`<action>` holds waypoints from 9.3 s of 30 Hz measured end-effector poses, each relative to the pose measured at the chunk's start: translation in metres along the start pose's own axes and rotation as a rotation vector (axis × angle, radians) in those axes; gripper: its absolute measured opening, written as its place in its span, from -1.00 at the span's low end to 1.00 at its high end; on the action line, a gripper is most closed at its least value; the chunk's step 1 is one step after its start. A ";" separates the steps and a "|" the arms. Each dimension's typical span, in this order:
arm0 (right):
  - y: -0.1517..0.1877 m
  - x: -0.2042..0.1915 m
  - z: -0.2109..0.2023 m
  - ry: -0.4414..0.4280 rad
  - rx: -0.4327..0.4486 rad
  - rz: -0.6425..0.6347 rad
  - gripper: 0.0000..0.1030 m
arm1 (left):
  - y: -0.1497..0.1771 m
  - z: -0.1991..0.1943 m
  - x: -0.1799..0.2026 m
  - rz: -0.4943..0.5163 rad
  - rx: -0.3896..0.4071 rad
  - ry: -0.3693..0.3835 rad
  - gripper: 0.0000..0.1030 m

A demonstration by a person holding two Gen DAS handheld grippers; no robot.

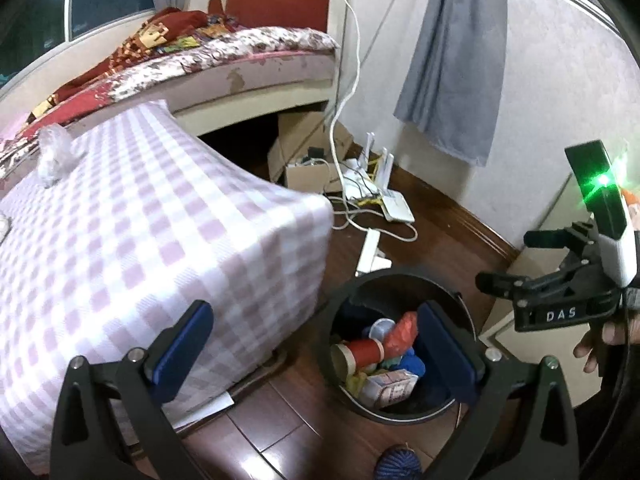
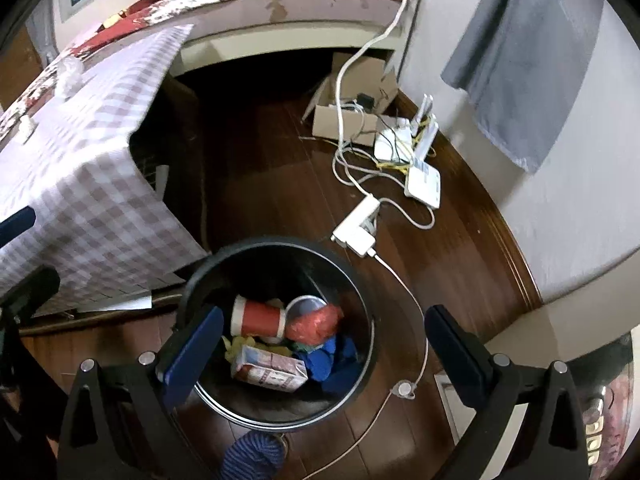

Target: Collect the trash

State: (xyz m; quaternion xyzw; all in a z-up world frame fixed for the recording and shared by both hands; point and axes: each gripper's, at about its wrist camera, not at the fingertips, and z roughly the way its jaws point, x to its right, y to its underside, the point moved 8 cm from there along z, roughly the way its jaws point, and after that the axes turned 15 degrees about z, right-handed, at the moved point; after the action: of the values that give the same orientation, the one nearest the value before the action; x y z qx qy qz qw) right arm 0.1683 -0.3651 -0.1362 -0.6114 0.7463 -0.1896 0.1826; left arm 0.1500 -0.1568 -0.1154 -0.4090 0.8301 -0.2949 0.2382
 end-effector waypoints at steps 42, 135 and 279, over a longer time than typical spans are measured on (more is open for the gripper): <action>-0.126 -0.375 -0.022 -0.453 0.201 -0.234 0.97 | 0.082 -0.062 -0.346 -0.475 0.012 -0.384 0.62; -0.024 -0.007 -0.076 -0.173 0.320 0.147 -0.12 | -0.013 -0.007 0.025 0.131 0.131 0.096 -0.30; 0.080 -0.098 -0.303 -0.033 0.493 0.081 0.98 | 0.030 -0.243 -0.036 0.023 0.346 -0.179 0.98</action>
State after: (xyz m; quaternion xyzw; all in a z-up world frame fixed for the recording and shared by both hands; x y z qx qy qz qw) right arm -0.0334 -0.2365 0.0884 -0.5210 0.6982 -0.3486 0.3458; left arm -0.0005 -0.0411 0.0427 -0.3771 0.7471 -0.3928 0.3813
